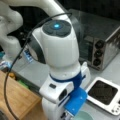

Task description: Pick up the pan. Place the pan on the table. Pick up the bowl. Place the bowl on the stove.

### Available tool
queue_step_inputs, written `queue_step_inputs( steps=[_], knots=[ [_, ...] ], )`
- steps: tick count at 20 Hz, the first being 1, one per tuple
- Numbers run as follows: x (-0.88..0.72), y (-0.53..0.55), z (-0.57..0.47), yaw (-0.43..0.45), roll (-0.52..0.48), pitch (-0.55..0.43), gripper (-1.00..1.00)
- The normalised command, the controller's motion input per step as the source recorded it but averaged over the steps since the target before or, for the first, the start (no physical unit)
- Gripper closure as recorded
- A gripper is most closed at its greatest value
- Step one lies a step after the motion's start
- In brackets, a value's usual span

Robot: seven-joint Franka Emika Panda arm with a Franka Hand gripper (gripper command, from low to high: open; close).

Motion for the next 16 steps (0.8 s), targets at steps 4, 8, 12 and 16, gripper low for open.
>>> queue_step_inputs(
  steps=[4,8,12,16],
  knots=[
    [0.41,-0.2,0.06,0.045,0.123,0.225,-1.0],
    [0.37,-0.18,0.13,0.049,0.128,0.207,-1.0],
    [0.33,-0.17,0.17,0.048,0.131,0.201,-1.0],
    [0.31,-0.17,0.18,0.048,0.132,0.202,-1.0]
  ],
)
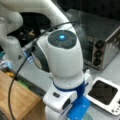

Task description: Pick up the pan. Place the pan on the table. Pick up the bowl. Place the bowl on the stove.

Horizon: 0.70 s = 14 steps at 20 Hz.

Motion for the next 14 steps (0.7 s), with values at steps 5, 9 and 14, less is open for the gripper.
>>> queue_step_inputs(
  steps=[5,9,14],
  knots=[
    [0.34,-0.2,0.14,0.059,0.127,0.192,-1.0],
    [0.34,-0.2,0.15,0.061,0.128,0.186,-1.0],
    [0.35,-0.2,0.14,0.1,0.13,0.175,-1.0]
  ],
)
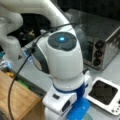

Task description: Pick up the pan. Place the pan on the table. Pick up the bowl. Place the bowl on the stove.

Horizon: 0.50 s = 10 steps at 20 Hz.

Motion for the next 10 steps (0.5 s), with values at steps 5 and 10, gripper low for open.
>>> queue_step_inputs(
  steps=[5,10],
  knots=[
    [0.36,-0.25,0.08,0.146,0.137,0.178,-1.0],
    [0.36,-0.22,0.15,0.09,0.142,0.164,-1.0]
  ],
)
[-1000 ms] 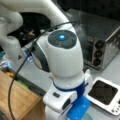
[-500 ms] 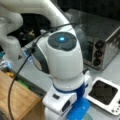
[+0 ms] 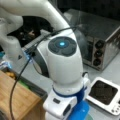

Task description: Pick up the pan. Place the pan on the table. Pick up the bowl. Place the bowl on the stove.

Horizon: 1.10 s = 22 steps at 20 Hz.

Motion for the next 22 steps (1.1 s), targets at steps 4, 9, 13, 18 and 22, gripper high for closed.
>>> queue_step_inputs(
  steps=[4,9,13,18,22],
  knots=[
    [0.33,-0.19,0.1,0.021,-0.042,0.135,-1.0],
    [0.28,-0.2,-0.09,0.005,-0.043,0.129,-1.0],
    [0.26,-0.17,-0.13,-0.002,-0.016,0.148,-1.0],
    [0.23,-0.14,-0.03,-0.041,-0.029,0.121,-1.0],
    [0.21,-0.13,0.07,-0.04,-0.035,0.106,-1.0]
  ],
)
